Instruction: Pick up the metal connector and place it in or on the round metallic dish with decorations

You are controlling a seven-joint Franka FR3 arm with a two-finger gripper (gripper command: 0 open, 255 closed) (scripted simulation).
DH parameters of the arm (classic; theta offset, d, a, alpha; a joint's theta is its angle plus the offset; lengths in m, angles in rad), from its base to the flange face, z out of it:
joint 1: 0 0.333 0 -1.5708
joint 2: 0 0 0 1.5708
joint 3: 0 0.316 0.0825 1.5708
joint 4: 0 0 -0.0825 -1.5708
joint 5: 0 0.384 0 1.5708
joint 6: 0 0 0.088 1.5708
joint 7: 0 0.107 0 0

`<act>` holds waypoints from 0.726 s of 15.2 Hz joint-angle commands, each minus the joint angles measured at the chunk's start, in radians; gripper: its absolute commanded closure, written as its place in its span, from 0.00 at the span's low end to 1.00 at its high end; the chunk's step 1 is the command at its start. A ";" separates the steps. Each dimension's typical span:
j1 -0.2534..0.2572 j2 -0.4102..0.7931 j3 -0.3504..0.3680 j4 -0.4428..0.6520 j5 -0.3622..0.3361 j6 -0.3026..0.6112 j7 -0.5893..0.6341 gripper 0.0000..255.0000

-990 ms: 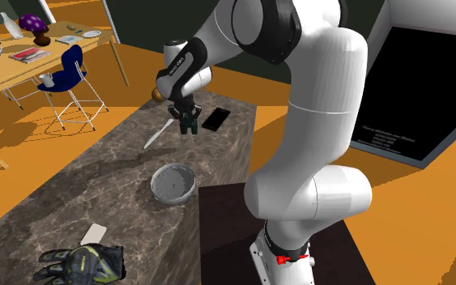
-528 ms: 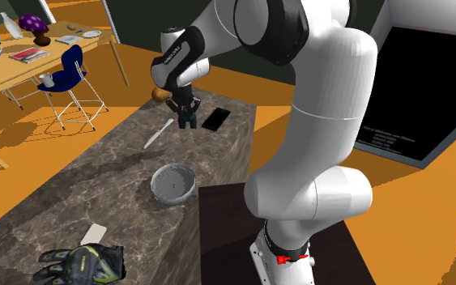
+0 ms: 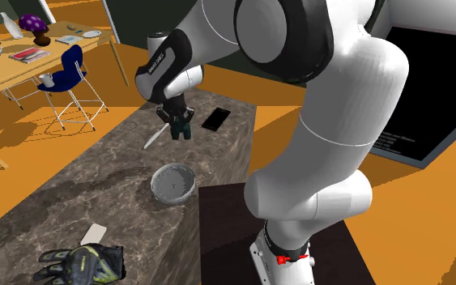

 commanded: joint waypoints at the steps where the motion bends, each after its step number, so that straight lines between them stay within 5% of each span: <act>1: 0.019 -0.066 0.025 -0.053 0.061 0.003 0.003 1.00; 11: 0.183 -0.334 0.087 -0.222 0.317 -0.038 0.034 1.00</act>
